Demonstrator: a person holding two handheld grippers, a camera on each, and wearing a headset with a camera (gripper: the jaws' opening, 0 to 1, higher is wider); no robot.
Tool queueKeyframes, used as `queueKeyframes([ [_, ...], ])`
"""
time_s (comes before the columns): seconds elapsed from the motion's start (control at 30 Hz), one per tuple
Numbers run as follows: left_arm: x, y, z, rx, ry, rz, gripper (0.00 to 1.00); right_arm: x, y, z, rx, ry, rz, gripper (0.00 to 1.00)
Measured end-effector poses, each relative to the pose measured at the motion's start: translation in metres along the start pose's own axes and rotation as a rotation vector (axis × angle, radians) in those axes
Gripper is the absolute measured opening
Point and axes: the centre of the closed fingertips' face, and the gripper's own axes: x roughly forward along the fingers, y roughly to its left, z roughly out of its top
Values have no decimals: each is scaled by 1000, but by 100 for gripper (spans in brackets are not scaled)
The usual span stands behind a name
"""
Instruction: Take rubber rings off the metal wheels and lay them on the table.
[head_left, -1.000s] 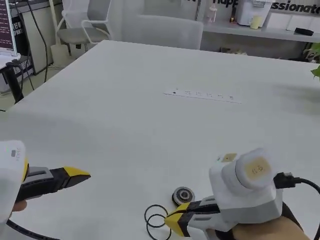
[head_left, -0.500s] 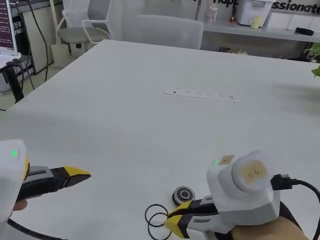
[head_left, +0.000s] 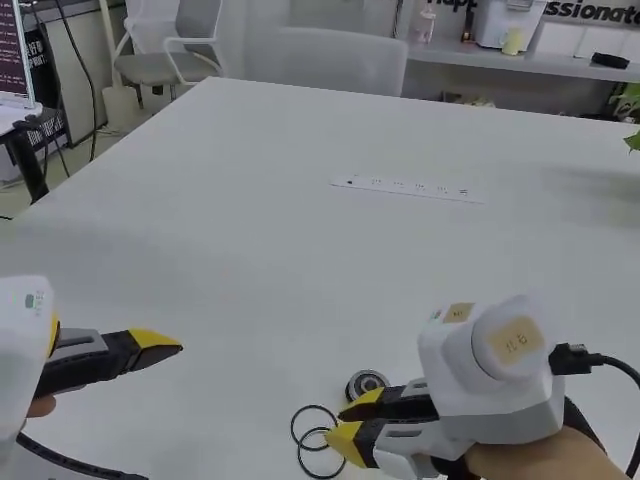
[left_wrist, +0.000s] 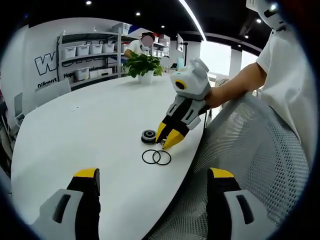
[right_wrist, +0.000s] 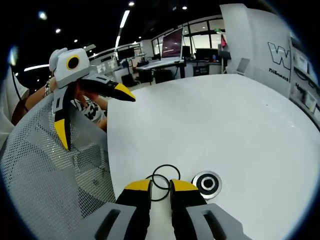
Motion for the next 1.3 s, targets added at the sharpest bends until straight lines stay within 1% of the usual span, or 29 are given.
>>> queueKeyframes([
  [0.07, 0, 0, 0, 1, 1, 0, 87, -2, -3, 0, 7, 7, -10, 12],
  [0.17, 0, 0, 0, 2, 0, 1, 87, -7, -8, 4, 20, -11, -21, 15],
  [0.4, 0, -1, 0, 6, 2, 1, 87, -20, -20, 19, 54, -70, -70, 17],
  [0.63, 0, -1, 2, 11, -5, 2, 87, -40, -38, 36, 105, -154, -127, 18],
  [0.73, 0, -1, 2, 15, -4, -1, 87, -46, -44, 39, 126, -181, -141, 18],
  [0.83, 0, -2, 2, 20, -4, -5, 87, -51, -50, 40, 138, -195, -153, 18],
  [0.9, 0, -3, 4, 23, -13, -11, 87, -54, -57, 40, 147, -197, -173, 18],
  [0.97, -1, -5, 7, 21, -31, -21, 87, -59, -63, 43, 149, -211, -198, 18],
  [1.07, -1, -5, 9, 23, -36, -28, 90, -69, -72, 51, 172, -246, -215, 19],
  [1.17, -2, -6, 19, 68, -52, -45, 91, -77, -78, 60, 158, -256, -230, 19],
  [1.23, -3, -4, 23, 77, -45, -50, 91, -82, -83, 65, 137, -260, -248, 20],
  [1.3, -5, -1, 31, 113, -39, -55, 91, -84, -87, 69, 125, -264, -263, 20],
])
